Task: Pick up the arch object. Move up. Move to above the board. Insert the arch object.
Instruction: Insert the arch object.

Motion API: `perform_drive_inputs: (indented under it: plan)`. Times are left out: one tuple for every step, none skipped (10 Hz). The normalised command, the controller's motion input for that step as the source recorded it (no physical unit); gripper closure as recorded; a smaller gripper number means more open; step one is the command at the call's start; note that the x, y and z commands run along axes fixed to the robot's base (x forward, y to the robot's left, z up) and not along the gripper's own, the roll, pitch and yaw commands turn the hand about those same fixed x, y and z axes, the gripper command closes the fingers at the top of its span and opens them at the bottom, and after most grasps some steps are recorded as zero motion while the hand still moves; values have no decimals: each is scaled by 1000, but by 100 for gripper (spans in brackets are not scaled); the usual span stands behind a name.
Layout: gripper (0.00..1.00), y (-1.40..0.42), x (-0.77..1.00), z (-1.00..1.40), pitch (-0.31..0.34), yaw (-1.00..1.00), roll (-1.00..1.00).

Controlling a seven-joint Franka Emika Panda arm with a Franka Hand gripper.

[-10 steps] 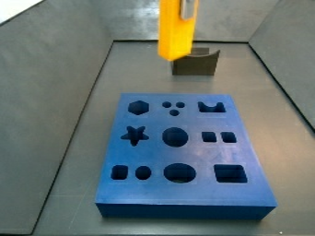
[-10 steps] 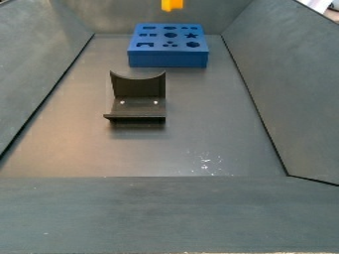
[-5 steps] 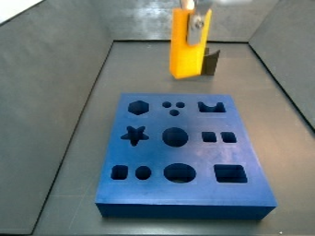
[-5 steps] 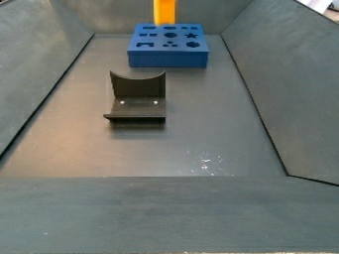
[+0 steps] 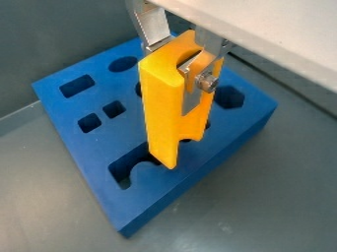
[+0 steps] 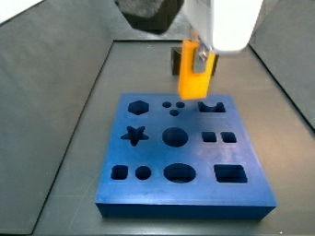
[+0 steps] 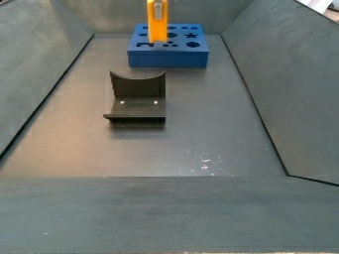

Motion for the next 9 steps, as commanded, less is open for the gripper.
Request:
perform_drive_inputs:
  plan:
    - [100, -131, 883, -309, 0, -240, 0]
    - [100, -154, 966, -300, 21, -109, 0]
    - [100, -171, 954, -283, 99, -37, 0]
    - [100, -214, 971, -271, 161, 0, 0]
    - [100, -269, 914, -251, 200, 0, 31]
    - [100, -251, 854, -277, 131, -51, 37]
    - [100, -163, 560, -369, 37, -409, 71]
    - [100, 0, 466, -311, 59, -511, 81]
    - [100, 94, 371, -226, 111, -531, 100]
